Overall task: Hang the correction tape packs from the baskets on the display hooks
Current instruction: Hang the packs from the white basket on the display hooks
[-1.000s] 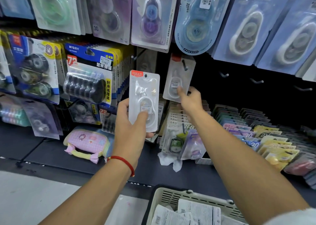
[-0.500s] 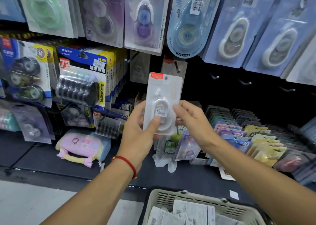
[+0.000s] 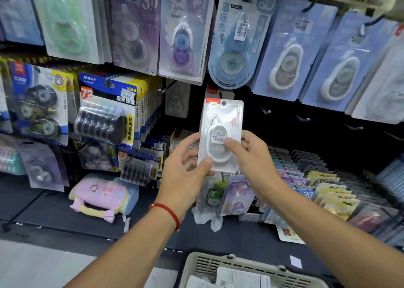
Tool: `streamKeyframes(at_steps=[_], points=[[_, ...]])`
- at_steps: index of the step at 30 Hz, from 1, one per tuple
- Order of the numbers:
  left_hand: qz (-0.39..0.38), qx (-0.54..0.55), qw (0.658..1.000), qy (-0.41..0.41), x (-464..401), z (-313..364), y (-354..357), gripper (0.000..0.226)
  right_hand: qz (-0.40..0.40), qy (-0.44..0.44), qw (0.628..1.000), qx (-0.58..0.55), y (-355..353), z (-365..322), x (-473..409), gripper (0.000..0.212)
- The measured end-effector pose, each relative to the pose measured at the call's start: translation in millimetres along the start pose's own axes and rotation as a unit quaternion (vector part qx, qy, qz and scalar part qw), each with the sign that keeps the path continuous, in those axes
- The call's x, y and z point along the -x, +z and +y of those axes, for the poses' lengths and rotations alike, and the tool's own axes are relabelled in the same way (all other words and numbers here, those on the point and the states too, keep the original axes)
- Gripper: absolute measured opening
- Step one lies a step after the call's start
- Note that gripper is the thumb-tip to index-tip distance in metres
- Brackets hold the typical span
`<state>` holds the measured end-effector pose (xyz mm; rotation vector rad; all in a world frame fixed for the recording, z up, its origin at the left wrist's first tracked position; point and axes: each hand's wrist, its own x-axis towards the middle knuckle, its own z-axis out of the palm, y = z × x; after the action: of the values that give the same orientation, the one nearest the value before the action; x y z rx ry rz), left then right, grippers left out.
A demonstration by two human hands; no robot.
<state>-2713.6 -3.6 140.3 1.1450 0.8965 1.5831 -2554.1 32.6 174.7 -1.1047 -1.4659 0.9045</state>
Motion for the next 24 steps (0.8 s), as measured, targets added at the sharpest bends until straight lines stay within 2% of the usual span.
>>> streamKeyframes(at_steps=[6, 11, 13, 16, 17, 19, 21, 23, 24], points=[[0.014, -0.018, 1.0, -0.01, -5, -7, -1, 0.049, 0.048, -0.037, 0.998, 0.035, 2, 12, -1, 0.024], [0.0, -0.126, 0.991, -0.048, -20, -24, -6, 0.062, 0.107, -0.046, 0.982, 0.149, 20, 37, -42, 0.019], [-0.004, -0.156, 0.986, -0.053, -24, -30, -6, 0.064, 0.13, -0.035, 0.974, 0.18, 24, 41, -66, 0.028], [-0.002, -0.218, 0.974, -0.057, -26, -37, -6, 0.064, 0.123, -0.003, 0.967, 0.225, 22, 49, -93, 0.039], [-0.004, -0.242, 0.969, -0.051, -26, -38, -7, 0.064, 0.122, 0.002, 0.955, 0.27, 21, 52, -96, 0.045], [-0.009, -0.289, 0.957, -0.033, -26, -38, -9, 0.064, 0.145, -0.012, 0.908, 0.393, 21, 58, -93, 0.06], [-0.016, -0.332, 0.943, -0.017, -27, -38, -14, 0.063, 0.161, -0.148, 0.854, 0.473, 21, 65, -84, 0.062], [-0.027, -0.368, 0.929, -0.003, -28, -38, -18, 0.064, 0.095, -0.301, 0.781, 0.538, 17, 74, -84, 0.057], [-0.032, -0.38, 0.924, 0.0, -28, -39, -19, 0.064, 0.049, -0.325, 0.748, 0.577, 16, 77, -88, 0.057]])
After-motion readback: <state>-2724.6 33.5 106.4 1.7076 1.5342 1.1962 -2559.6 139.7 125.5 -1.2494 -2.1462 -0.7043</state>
